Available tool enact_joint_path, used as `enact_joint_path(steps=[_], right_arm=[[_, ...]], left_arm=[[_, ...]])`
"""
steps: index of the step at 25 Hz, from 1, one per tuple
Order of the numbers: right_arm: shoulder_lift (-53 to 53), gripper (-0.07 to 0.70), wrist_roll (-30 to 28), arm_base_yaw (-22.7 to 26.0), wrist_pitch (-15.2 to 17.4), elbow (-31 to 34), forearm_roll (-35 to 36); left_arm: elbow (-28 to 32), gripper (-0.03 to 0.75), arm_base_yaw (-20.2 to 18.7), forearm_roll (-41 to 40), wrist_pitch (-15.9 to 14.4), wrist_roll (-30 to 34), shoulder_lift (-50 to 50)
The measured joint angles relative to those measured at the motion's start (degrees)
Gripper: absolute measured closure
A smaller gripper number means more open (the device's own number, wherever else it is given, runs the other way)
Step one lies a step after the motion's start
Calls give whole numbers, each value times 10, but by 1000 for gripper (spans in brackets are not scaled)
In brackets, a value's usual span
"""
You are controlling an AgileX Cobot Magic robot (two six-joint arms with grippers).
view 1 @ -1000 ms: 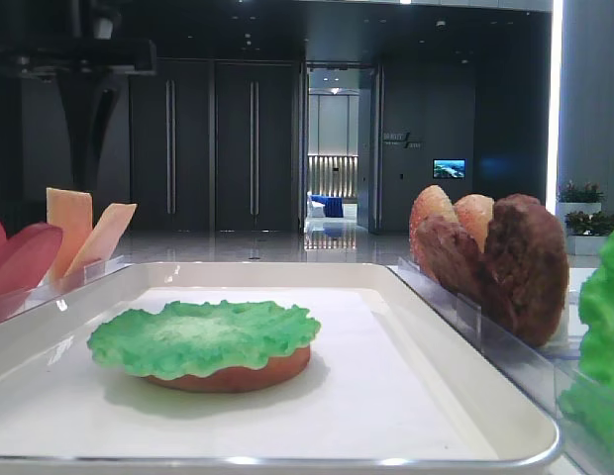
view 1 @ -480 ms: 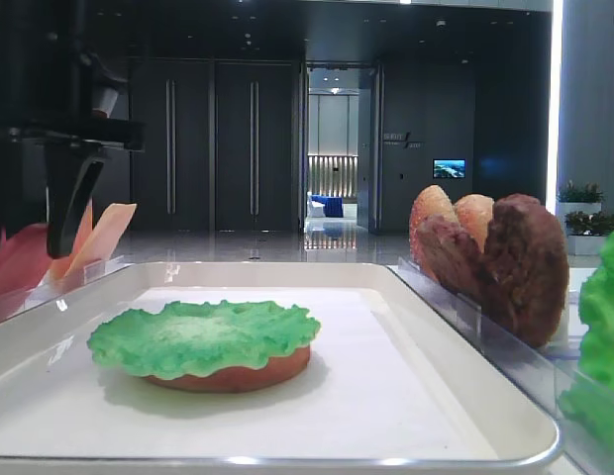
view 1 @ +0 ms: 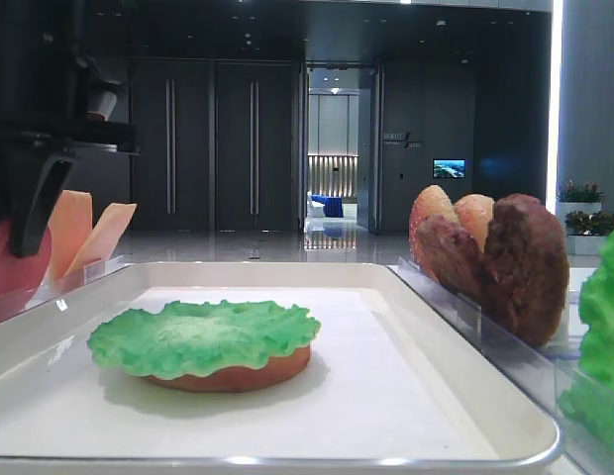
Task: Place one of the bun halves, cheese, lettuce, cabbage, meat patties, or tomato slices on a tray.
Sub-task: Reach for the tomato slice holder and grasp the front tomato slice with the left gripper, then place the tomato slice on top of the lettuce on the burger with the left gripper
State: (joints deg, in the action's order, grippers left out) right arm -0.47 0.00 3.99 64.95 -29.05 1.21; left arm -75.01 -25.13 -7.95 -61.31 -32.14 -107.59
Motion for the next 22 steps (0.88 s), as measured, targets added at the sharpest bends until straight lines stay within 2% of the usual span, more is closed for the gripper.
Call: enact_joint_path(steps=[13, 16, 18, 22], right_arm=[[0, 157, 0, 0, 0, 0, 0], [0, 157, 0, 0, 0, 0, 0], [0, 157, 0, 0, 0, 0, 0], [0, 157, 0, 0, 0, 0, 0]], left_arm=[[1, 657, -1, 40, -7, -7, 113], [1, 657, -1, 79, -5, 14, 115], [1, 657, -4, 134, 11, 59, 114], [1, 657, -22, 292, 85, 178, 103]])
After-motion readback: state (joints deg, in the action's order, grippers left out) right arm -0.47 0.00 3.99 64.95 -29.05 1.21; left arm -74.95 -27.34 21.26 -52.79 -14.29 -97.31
